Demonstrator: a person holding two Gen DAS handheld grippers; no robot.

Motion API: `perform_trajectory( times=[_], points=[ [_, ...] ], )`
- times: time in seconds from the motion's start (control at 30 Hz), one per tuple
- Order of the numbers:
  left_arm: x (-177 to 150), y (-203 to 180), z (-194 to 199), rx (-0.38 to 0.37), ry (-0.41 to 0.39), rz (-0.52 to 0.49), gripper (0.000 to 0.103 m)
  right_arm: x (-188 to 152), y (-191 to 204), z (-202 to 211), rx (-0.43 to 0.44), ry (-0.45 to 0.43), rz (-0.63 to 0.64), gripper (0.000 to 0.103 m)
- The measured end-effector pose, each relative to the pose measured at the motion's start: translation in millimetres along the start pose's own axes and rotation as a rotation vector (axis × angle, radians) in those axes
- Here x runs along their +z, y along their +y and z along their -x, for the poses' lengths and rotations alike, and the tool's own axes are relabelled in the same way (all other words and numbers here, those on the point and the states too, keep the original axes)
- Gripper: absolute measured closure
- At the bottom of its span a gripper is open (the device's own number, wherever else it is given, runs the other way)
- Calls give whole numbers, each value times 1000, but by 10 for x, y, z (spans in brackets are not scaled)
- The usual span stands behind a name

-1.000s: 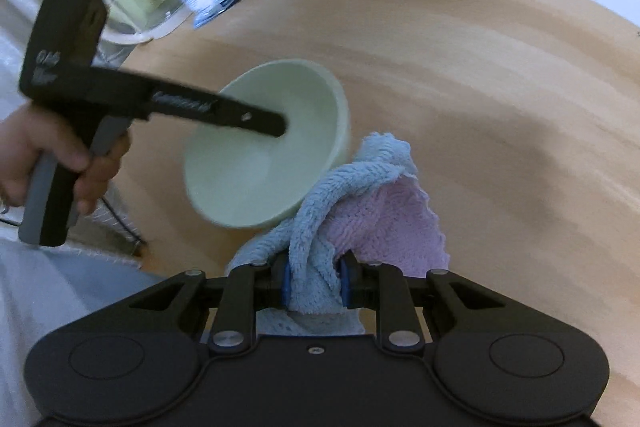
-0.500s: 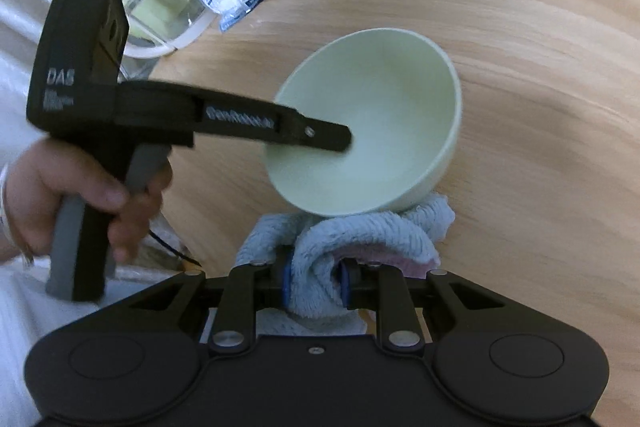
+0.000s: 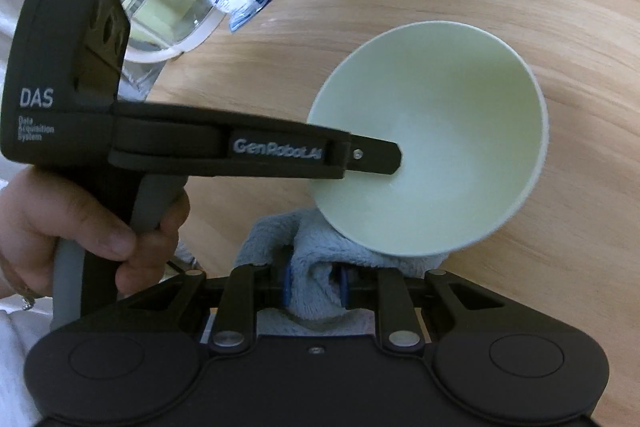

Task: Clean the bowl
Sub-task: 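Lower the pale green bowl onto the table with the left tool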

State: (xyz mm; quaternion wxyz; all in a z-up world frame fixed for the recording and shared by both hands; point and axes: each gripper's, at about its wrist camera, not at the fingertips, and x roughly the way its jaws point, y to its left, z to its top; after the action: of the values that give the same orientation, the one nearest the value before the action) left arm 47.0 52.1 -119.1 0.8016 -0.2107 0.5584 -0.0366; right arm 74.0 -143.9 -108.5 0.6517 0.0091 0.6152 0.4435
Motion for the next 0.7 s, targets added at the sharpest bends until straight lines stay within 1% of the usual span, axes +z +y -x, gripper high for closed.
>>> perform_trajectory(
  times=[0.07, 0.13, 0.2, 0.37, 0.43, 0.57, 0.7],
  points=[
    [6, -8, -10, 0, 4, -13, 87, -37, -55, 57, -22, -4, -15, 80],
    [23, -42, -17, -1, 9, -68, 87, -80, -105, 115, -44, -9, -28, 80],
    [46, -57, -26, -4, 17, -97, 87, -117, -180, 195, -79, -14, -37, 80],
    [99, -73, -46, -13, 47, -137, 87, -115, -279, 315, -160, -23, 3, 80],
    [110, -79, -57, -16, 57, -140, 86, -84, -325, 351, -178, -24, 24, 80],
    [106, -99, -76, -14, 68, -131, 85, 29, -361, 389, -190, -10, 139, 80],
    [86, -146, -100, 5, 69, -115, 84, 64, -259, 325, -215, 41, 235, 79]
  ],
)
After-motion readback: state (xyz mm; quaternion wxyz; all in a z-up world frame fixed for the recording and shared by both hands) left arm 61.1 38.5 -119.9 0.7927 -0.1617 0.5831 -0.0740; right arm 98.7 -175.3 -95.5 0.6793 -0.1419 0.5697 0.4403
